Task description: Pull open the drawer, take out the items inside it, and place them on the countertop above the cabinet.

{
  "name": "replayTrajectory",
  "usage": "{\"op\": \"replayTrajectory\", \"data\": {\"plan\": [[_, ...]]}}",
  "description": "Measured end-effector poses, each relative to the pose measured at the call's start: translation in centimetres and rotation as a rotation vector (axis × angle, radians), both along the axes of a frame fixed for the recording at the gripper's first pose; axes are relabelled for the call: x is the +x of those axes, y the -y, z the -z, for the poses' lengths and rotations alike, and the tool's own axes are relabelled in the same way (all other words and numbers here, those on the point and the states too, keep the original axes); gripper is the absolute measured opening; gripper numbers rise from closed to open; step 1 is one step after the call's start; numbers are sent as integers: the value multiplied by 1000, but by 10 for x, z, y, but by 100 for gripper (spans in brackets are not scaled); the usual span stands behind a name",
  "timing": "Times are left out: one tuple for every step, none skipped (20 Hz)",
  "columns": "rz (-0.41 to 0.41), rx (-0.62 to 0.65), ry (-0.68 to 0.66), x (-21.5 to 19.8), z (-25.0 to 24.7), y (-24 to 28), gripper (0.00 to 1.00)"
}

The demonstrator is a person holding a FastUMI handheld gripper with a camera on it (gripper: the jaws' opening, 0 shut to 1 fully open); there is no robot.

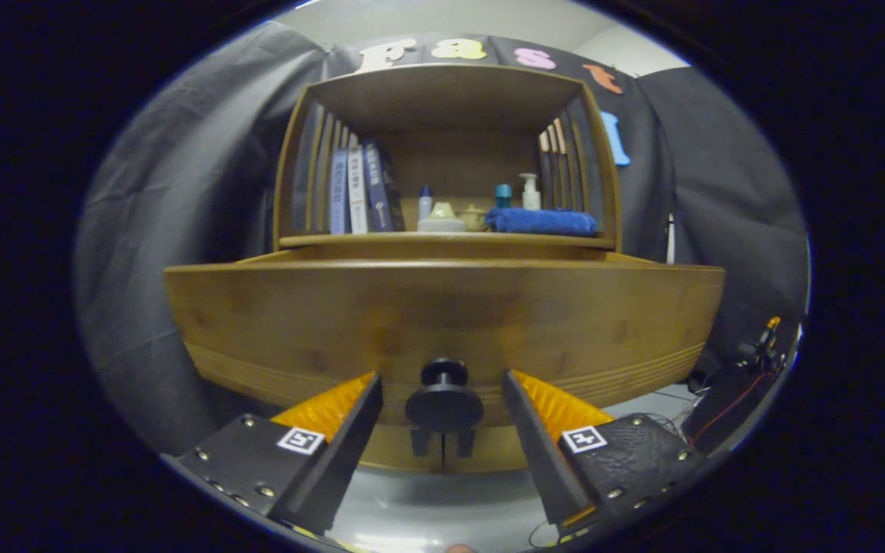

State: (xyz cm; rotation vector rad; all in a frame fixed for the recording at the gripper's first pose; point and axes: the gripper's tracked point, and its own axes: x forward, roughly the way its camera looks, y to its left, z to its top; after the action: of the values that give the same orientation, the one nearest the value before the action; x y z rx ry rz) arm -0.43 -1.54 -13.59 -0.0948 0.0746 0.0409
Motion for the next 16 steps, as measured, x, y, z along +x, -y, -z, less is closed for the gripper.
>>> {"op": "replayTrajectory", "data": {"plan": [[2, -1, 41, 11, -4, 0, 97], [1, -3, 46, 12, -3, 0, 97], [9, 13, 49, 19, -4, -5, 96], [15, 6, 40, 23, -1, -7, 96], [9, -15, 54, 25, 0, -4, 96], [0, -6, 73, 29, -4, -3, 96], [-2, 18, 77, 33, -4, -6, 97], [0, 17, 72, 36, -3, -7, 97], [0, 2, 76, 42, -3, -6, 97], [-1, -7, 79, 47, -3, -6, 97], [-4, -4, 86, 53, -5, -7, 98], [-6, -2, 98, 59, -5, -8, 98], [-7, -4, 120, 66, -7, -9, 98], [-7, -6, 129, 73, -7, -10, 98], [-5, -16, 142, 80, -9, -11, 98], [-3, -25, 149, 86, -10, -13, 98]]}}
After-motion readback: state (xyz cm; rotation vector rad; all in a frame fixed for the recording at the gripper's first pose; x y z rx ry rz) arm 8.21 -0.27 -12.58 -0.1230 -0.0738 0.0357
